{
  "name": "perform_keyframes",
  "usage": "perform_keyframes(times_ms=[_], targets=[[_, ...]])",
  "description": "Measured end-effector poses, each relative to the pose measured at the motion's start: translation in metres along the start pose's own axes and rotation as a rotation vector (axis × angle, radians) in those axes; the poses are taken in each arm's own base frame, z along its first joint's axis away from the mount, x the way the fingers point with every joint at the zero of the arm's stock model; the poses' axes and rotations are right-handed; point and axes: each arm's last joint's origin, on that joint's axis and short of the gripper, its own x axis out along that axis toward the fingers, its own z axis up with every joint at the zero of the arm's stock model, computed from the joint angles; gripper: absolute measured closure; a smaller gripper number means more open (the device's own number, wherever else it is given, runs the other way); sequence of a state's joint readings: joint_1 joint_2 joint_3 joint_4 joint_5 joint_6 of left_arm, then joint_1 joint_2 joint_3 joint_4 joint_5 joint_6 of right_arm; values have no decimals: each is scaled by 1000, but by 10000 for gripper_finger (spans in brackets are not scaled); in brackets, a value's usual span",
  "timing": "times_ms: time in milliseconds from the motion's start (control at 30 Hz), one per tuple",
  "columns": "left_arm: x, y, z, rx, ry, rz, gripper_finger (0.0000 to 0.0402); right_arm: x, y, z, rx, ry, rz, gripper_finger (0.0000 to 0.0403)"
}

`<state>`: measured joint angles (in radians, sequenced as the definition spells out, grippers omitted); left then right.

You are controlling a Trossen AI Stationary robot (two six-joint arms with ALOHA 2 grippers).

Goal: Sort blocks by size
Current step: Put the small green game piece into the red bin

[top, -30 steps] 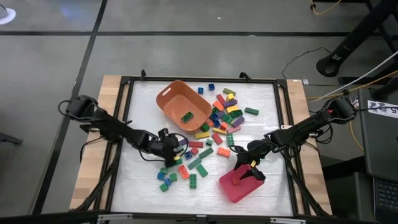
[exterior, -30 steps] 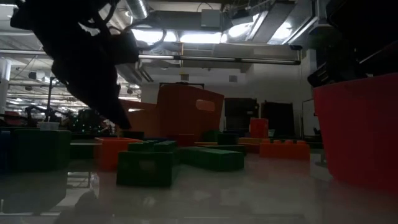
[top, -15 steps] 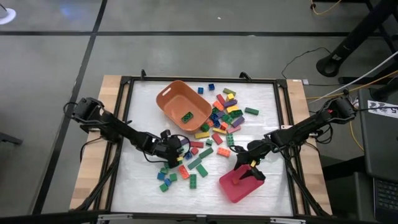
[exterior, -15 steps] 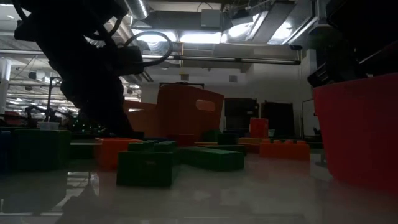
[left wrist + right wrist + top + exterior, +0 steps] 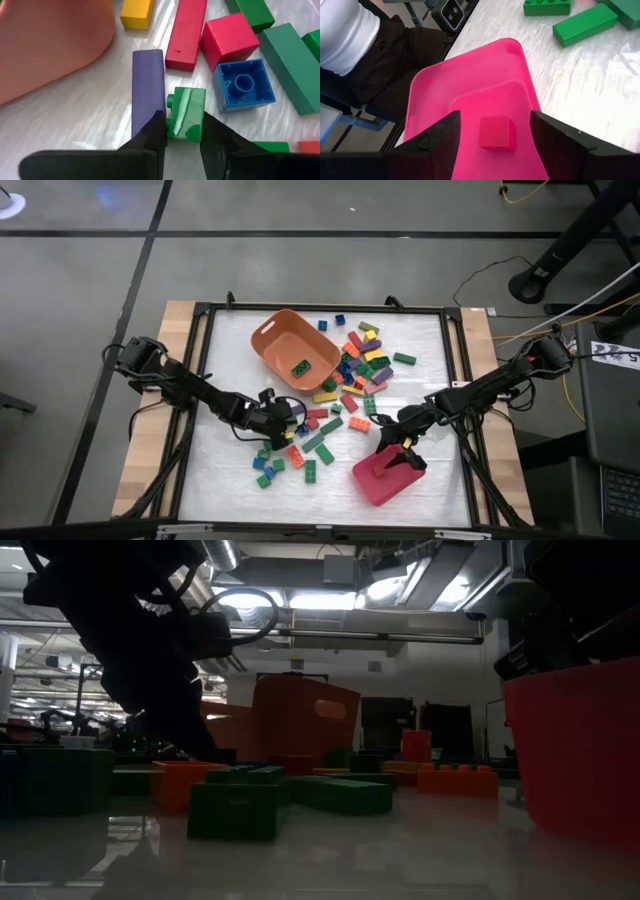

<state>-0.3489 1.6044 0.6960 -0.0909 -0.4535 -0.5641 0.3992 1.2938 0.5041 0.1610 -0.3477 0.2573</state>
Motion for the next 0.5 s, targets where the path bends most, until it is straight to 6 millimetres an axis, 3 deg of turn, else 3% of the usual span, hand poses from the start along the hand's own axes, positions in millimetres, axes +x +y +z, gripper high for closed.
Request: perform_keyframes(times_ms=[267, 500], targets=[[-21, -4, 25, -27, -99, -67, 332, 0, 2, 6, -11, -27, 7, 164], [-30, -21, 59, -60, -381, -291, 327, -3, 8, 27, -73, -80, 19, 164]])
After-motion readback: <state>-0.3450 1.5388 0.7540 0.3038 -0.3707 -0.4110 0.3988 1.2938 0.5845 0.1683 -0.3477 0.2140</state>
